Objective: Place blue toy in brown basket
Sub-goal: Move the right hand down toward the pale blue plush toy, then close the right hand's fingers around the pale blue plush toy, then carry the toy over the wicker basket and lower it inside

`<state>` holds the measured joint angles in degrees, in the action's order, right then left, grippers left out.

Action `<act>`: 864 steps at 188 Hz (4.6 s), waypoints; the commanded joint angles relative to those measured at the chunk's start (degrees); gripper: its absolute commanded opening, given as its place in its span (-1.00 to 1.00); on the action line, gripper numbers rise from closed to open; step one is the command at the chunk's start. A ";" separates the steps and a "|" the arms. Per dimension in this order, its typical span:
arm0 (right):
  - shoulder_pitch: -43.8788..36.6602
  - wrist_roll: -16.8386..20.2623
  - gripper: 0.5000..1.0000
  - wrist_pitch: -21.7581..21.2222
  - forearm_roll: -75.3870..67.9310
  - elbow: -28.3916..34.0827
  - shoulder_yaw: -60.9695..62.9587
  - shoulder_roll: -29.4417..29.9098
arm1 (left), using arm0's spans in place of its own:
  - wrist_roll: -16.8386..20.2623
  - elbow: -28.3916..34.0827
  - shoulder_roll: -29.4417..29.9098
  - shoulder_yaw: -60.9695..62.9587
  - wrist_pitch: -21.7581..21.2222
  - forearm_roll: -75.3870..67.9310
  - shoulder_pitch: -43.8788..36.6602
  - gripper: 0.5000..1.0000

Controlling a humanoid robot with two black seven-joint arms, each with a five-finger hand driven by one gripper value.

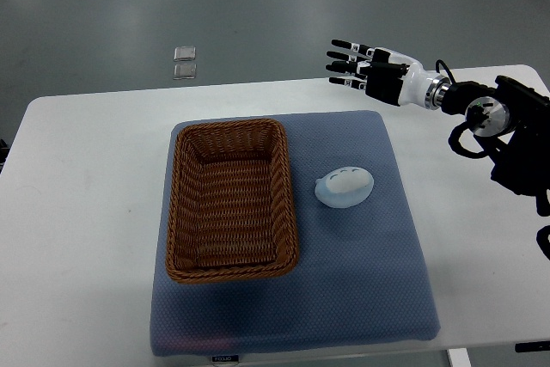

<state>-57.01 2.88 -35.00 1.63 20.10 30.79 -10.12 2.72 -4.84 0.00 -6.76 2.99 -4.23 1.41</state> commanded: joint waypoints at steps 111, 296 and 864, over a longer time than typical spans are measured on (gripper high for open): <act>-3.10 -0.16 0.71 0.00 2.59 0.20 -1.17 -3.42 | -0.34 0.00 0.00 0.08 0.00 0.01 0.09 1.00; 4.89 -6.40 0.70 3.89 60.95 49.69 -1.17 -22.14 | -0.34 0.09 0.00 0.08 -0.09 0.01 0.09 1.00; -2.14 -17.65 -1.00 32.80 81.78 47.85 -13.47 -3.42 | -0.34 0.09 0.00 0.08 -0.09 0.01 0.09 1.00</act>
<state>-58.84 -15.45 -2.09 82.90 70.84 17.53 -18.49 2.38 -4.75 0.00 -6.68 2.90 -4.22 1.49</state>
